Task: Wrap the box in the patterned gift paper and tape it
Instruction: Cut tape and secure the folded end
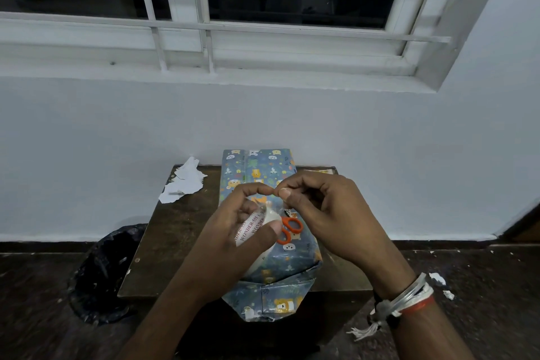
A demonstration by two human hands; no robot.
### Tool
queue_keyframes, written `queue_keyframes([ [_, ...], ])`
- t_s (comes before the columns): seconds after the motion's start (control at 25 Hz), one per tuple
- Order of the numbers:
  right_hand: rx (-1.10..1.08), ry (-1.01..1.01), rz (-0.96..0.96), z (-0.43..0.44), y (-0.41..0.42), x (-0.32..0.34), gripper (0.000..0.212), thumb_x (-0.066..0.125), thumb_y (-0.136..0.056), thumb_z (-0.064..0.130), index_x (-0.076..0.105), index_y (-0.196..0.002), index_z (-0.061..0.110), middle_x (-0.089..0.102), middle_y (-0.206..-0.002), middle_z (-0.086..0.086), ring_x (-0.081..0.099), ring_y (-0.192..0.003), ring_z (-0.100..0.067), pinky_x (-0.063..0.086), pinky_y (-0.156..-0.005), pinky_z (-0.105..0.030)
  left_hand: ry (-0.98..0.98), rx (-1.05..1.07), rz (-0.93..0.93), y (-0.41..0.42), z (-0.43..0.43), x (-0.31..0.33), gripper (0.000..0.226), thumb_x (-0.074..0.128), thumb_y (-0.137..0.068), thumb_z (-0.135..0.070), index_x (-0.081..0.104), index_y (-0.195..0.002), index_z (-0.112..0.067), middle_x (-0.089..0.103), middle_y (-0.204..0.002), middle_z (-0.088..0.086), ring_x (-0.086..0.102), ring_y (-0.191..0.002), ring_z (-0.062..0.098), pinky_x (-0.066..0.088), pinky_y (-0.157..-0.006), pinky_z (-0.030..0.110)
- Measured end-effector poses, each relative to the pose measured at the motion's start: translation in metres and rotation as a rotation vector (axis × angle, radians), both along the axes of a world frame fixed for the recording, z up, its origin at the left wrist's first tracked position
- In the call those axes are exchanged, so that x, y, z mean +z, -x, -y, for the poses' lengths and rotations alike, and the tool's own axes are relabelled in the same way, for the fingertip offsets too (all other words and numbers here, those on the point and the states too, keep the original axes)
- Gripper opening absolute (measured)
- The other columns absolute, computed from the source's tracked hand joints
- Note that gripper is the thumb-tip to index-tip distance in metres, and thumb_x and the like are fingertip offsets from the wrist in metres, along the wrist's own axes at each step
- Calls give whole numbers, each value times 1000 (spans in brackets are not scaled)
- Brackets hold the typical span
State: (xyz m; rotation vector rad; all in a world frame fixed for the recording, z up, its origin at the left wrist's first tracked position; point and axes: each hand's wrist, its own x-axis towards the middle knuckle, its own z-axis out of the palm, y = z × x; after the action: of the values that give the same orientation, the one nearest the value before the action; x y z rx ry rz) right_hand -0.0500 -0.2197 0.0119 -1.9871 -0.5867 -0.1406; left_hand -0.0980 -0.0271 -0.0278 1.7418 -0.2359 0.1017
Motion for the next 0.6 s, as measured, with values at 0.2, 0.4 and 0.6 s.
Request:
queue_keyframes([
  [0.2,-24,-13,35,-2,1,-3,10,71,-96,17,79,-96,23,75,-88,16,72,-84,-7,56,-75,-20,16,-6,-38,-1,-1,-2,42,64,-81,-51,65,-120,-33,66,-100,-6,64,-88,19,52,-79,42],
  [0.4,-61,-36,56,-4,1,-2,12,69,-98,18,79,-95,24,74,-92,16,72,-80,-11,59,-75,-33,133,-81,-88,1,4,-3,33,63,-87,-29,61,-120,-35,70,-95,0,69,-93,18,52,-87,37],
  [0.6,-47,-11,79,-4,3,-4,11,71,-96,20,81,-97,25,75,-87,15,72,-75,-11,58,-70,-34,240,-61,-105,4,9,0,47,56,-81,-11,54,-127,-19,73,-104,7,72,-97,22,55,-82,27],
])
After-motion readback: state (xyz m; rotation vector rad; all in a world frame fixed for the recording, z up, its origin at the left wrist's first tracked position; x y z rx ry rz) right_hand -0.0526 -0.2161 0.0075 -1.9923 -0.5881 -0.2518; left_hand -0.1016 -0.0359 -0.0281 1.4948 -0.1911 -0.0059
